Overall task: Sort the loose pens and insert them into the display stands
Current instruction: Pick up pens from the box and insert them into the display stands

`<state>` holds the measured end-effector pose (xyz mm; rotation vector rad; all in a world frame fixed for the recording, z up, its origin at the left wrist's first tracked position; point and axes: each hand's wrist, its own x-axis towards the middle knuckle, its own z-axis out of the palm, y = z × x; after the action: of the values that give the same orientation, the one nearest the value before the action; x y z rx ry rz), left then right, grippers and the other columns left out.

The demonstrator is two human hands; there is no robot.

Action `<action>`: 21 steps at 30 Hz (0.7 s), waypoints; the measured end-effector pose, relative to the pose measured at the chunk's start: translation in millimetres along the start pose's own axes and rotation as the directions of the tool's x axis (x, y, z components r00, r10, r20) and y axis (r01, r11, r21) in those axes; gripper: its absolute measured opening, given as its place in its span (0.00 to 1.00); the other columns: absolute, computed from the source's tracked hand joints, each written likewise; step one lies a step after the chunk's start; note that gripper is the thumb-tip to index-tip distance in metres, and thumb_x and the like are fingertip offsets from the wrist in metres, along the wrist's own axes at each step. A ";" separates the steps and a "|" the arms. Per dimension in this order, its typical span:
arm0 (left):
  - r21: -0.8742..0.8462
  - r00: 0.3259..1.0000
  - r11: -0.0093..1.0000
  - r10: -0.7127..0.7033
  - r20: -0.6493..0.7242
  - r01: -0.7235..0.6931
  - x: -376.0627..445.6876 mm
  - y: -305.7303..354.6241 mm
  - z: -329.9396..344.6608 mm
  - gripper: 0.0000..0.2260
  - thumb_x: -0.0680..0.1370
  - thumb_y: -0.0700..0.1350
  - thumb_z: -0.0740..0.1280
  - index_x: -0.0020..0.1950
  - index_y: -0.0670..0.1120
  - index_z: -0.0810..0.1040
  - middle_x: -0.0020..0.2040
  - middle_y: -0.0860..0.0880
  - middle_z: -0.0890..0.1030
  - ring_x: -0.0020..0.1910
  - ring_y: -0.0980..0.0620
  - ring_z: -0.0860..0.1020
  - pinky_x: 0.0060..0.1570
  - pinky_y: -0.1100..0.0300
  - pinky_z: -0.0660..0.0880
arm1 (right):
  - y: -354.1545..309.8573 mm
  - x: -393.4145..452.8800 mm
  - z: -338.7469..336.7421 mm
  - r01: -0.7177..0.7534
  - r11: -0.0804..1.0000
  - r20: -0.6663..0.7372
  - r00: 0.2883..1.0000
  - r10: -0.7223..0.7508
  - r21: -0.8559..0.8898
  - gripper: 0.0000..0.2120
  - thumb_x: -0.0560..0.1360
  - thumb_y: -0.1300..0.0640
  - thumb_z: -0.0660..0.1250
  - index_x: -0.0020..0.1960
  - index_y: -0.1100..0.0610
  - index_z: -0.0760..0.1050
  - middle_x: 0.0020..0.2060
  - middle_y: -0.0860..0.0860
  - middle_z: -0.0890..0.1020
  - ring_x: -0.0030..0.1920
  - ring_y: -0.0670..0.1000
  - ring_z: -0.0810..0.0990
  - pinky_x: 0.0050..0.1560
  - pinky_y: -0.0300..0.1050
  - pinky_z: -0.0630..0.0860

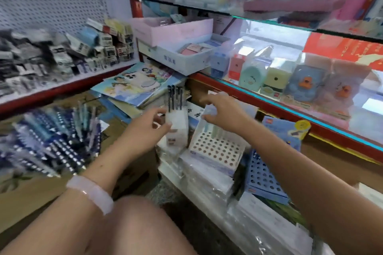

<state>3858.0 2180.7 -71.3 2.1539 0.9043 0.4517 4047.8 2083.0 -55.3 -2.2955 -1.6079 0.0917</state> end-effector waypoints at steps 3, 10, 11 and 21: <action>0.080 0.991 0.992 -0.084 -0.105 0.093 -19.6 -42.6 -50.4 0.21 0.78 0.52 0.63 0.69 0.52 0.65 0.60 0.50 0.73 0.54 0.53 0.72 0.50 0.60 0.68 | -55.5 27.4 29.1 0.142 0.990 0.106 0.984 -0.142 0.003 0.23 0.75 0.53 0.67 0.68 0.55 0.68 0.65 0.53 0.74 0.64 0.52 0.72 0.62 0.43 0.66; 0.319 0.930 0.901 -0.195 -0.310 0.295 -74.5 -135.5 -113.3 0.21 0.77 0.49 0.65 0.69 0.48 0.67 0.62 0.46 0.74 0.58 0.47 0.74 0.53 0.57 0.71 | -190.9 77.8 97.4 0.339 0.932 0.248 0.899 -0.361 0.127 0.20 0.76 0.53 0.66 0.66 0.54 0.69 0.64 0.53 0.75 0.62 0.52 0.74 0.59 0.48 0.72; 0.319 0.920 0.888 -0.229 -0.318 0.331 -78.5 -148.0 -117.7 0.22 0.76 0.50 0.65 0.69 0.49 0.66 0.63 0.46 0.74 0.59 0.46 0.74 0.55 0.55 0.71 | -208.5 82.6 107.5 0.357 0.925 0.278 0.882 -0.381 0.134 0.22 0.76 0.53 0.66 0.68 0.54 0.68 0.64 0.53 0.74 0.62 0.53 0.74 0.59 0.48 0.72; 0.277 0.788 0.761 -0.458 -0.412 0.587 -54.3 -242.6 -161.6 0.20 0.77 0.50 0.62 0.68 0.47 0.67 0.63 0.45 0.75 0.62 0.46 0.73 0.56 0.54 0.72 | -274.4 133.5 180.0 0.384 0.902 0.356 0.829 -0.431 0.197 0.25 0.76 0.51 0.66 0.71 0.51 0.64 0.66 0.49 0.72 0.64 0.50 0.73 0.65 0.48 0.64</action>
<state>3618.3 2337.4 -148.0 2.0534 1.8732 0.3504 3804.8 2332.0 -122.1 -1.8705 -2.1957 0.5576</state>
